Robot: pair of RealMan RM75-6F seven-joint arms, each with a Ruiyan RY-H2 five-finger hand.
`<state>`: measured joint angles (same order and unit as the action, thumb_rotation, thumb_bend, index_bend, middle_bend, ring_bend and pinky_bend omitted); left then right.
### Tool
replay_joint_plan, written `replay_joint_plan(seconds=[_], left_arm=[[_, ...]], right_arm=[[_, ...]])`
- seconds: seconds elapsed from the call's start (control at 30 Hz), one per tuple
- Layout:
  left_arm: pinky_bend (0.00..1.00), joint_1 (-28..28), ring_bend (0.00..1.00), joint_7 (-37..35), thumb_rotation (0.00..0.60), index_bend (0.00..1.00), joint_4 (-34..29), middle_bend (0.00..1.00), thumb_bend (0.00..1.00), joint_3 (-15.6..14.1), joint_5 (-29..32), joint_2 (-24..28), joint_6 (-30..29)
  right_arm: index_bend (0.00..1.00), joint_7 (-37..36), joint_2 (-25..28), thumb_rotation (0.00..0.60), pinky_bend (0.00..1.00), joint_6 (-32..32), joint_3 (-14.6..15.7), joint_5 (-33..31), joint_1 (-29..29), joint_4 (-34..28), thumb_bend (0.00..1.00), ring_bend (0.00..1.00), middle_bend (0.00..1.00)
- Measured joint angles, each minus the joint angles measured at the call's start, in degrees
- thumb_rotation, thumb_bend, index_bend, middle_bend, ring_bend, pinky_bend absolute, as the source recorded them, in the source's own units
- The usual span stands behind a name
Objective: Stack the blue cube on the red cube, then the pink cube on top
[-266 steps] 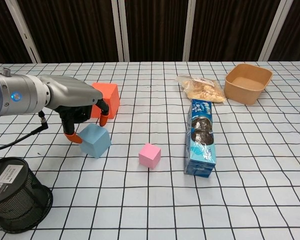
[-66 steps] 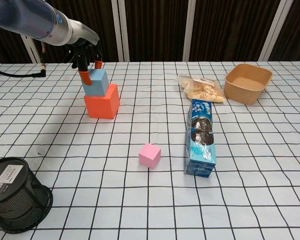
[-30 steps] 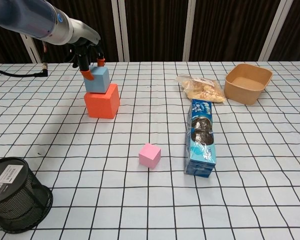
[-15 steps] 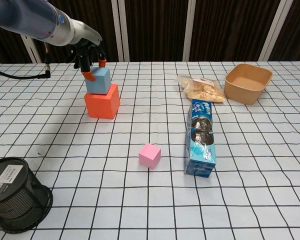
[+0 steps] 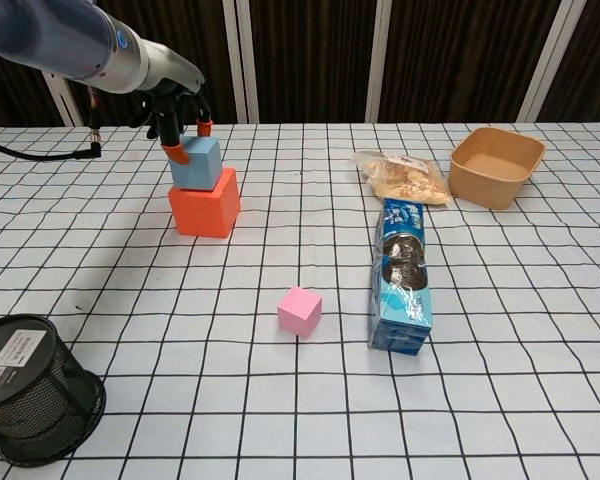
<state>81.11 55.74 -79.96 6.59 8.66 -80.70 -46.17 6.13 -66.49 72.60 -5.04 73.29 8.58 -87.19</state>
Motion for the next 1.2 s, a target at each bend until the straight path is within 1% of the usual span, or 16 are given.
replay_joint_plan(seconds=[0.37, 0.6, 0.7, 1.2], left_arm=[[0.69, 0.07, 0.65, 0.30, 0.600, 0.34, 0.18, 0.82, 0.39, -0.11, 0.16, -0.08, 0.04], [0.69, 0.15, 0.65, 0.47, 0.600, 0.33, -0.04, 0.82, 0.29, -0.14, 0.08, 0.00, -0.03], [0.69, 0.19, 0.65, 0.59, 0.600, 0.32, -0.05, 0.82, 0.27, -0.20, 0.12, -0.02, -0.08], [0.69, 0.30, 0.65, 1.09, 0.600, 0.29, -0.21, 0.81, 0.27, -0.25, 0.25, 0.22, -0.88]], right_arm=[[0.03, 0.28, -0.01, 0.600, 0.09, -0.21, -0.06, -0.46, 0.04, -0.09, 0.09, 0.06, 0.01], [0.03, 0.37, 0.08, 0.600, 0.09, -0.28, -0.10, -0.76, 0.01, -0.27, 0.10, 0.06, 0.01], [0.03, 0.47, 0.14, 0.600, 0.09, -0.38, -0.11, -0.95, 0.01, -0.38, 0.09, 0.06, 0.01], [0.03, 1.06, 0.12, 0.600, 0.09, -0.77, -0.08, -1.37, 0.18, -0.67, 0.09, 0.06, 0.01]])
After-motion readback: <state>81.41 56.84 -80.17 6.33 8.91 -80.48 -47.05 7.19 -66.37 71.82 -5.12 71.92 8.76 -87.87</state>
